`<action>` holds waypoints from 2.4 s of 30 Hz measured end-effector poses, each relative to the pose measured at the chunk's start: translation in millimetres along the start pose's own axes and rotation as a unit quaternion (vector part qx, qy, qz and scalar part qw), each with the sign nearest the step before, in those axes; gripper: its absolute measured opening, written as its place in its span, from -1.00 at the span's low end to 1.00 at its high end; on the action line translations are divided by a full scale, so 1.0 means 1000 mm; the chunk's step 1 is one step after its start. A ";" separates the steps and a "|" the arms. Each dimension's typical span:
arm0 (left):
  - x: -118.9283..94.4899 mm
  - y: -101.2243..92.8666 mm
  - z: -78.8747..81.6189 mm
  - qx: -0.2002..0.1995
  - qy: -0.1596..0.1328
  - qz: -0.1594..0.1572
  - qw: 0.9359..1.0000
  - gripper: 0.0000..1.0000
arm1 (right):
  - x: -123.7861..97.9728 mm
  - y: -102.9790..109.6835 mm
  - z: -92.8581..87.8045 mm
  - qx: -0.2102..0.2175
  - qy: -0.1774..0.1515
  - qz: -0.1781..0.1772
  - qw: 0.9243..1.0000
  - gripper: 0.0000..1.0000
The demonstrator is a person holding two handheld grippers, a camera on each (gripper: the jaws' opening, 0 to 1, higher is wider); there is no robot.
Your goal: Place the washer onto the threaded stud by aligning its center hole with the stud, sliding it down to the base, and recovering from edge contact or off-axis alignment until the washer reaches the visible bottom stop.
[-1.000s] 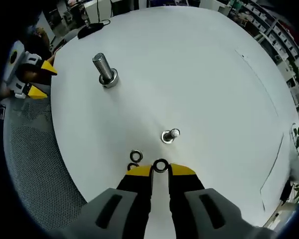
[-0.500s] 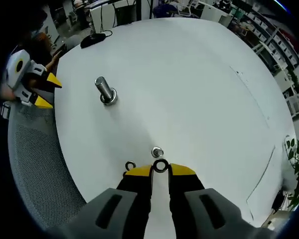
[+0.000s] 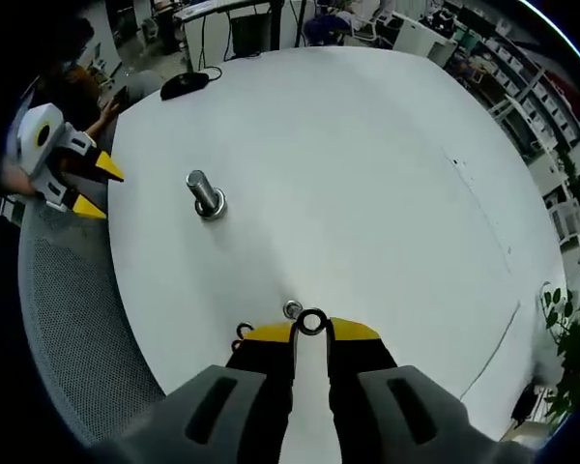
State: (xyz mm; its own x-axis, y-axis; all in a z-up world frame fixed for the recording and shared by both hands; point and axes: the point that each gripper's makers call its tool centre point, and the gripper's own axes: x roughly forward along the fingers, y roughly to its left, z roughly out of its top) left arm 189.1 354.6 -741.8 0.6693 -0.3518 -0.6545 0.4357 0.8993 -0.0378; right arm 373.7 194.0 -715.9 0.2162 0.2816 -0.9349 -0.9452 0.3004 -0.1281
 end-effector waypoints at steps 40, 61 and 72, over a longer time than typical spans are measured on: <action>-0.002 0.000 0.003 0.000 -0.009 -0.002 1.000 -0.49 | 0.011 0.012 -0.003 -0.050 0.042 0.026 0.998 -0.72; -0.002 -0.001 0.003 0.001 -0.007 -0.003 1.000 -0.49 | 0.028 0.013 -0.010 -0.046 0.056 0.032 0.997 -0.72; -0.001 -0.002 0.001 0.003 -0.002 -0.006 1.000 -0.49 | 0.048 0.017 -0.014 -0.037 0.072 0.043 0.996 -0.72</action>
State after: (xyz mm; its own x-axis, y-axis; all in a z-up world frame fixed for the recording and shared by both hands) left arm 188.0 353.0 -740.8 0.6667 -0.3628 -0.6511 0.4472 0.8935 -0.0400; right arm 364.9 200.0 -767.2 0.1007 0.1685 -0.9806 -0.9752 0.2118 -0.0637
